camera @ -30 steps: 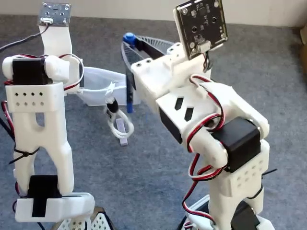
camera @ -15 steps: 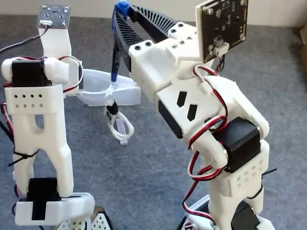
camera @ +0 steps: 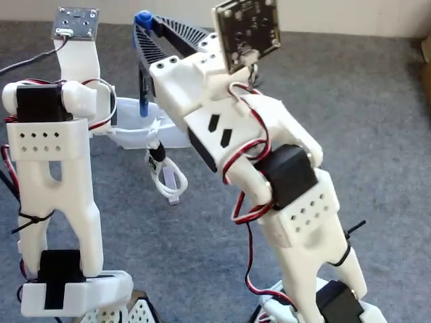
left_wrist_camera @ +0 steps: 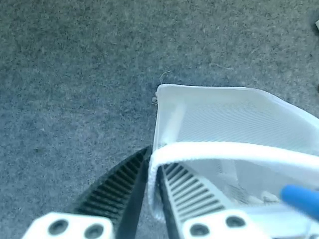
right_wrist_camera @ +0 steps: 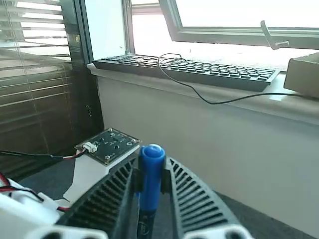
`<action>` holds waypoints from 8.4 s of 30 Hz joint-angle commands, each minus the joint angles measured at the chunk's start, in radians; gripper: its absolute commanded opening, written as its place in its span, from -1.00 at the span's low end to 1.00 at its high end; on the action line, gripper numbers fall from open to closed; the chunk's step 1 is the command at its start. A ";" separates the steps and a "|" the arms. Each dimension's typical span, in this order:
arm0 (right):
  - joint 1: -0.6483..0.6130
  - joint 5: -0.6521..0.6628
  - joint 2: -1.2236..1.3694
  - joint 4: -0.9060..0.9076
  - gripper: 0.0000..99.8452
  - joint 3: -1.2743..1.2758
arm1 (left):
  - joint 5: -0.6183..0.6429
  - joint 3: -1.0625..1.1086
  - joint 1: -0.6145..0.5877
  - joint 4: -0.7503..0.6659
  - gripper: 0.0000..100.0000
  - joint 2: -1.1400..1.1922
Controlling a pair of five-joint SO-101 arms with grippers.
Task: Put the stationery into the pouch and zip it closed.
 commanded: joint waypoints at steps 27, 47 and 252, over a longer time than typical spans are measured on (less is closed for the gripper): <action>-0.050 0.391 -0.035 -0.050 -0.99 0.277 | 0.008 0.001 -0.044 0.003 -0.99 -0.025; -0.050 0.390 -0.036 0.265 -0.98 0.305 | 0.008 0.038 -0.044 0.003 -0.99 -0.025; -0.099 0.144 -0.022 -0.684 -0.99 0.584 | 0.103 0.082 -0.067 -0.112 -0.99 -0.025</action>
